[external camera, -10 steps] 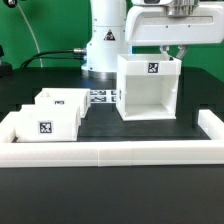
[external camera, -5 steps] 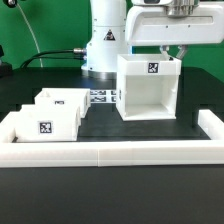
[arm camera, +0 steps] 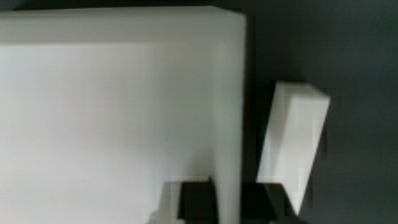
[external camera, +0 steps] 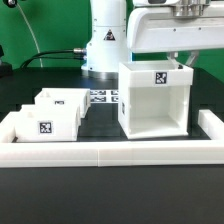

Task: Assemble drawer

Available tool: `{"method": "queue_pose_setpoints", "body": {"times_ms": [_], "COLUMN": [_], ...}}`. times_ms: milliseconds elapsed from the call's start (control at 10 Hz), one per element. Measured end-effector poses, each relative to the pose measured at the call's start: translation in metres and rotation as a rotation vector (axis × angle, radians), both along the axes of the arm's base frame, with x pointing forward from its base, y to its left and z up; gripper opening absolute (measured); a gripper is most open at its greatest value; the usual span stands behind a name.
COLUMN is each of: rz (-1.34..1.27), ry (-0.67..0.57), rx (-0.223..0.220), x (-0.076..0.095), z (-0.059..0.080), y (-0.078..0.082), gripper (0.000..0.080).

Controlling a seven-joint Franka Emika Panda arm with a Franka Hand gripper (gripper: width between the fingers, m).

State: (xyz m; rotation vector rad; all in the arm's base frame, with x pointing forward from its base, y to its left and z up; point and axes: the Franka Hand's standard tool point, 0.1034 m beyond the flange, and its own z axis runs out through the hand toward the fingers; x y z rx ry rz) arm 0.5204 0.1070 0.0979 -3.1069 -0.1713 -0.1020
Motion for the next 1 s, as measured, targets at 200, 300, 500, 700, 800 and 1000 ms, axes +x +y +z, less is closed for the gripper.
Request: {"method": "queue_pose_setpoints", "body": {"times_ms": [200, 300, 500, 700, 800, 1000], "rz": [0.019, 0.04, 0.04, -0.025, -0.071, -0.162], "ry": [-0.07, -0.092, -0.09, -0.086, -0.083, -0.082], "rx": [0.018, 0.018, 0.019, 0.033, 0.044, 0.065], "x": [0.034, 0.04, 0.038, 0.038, 0.038, 0.04], "z": [0.0, 0.0, 0.0, 0.0, 0.0, 0.001], "y": [0.004, 0.002, 0.004, 0.005, 0.007, 0.008], "gripper": [0.0037, 0.0037, 0.0037, 0.0037, 0.0037, 0.0037]}}
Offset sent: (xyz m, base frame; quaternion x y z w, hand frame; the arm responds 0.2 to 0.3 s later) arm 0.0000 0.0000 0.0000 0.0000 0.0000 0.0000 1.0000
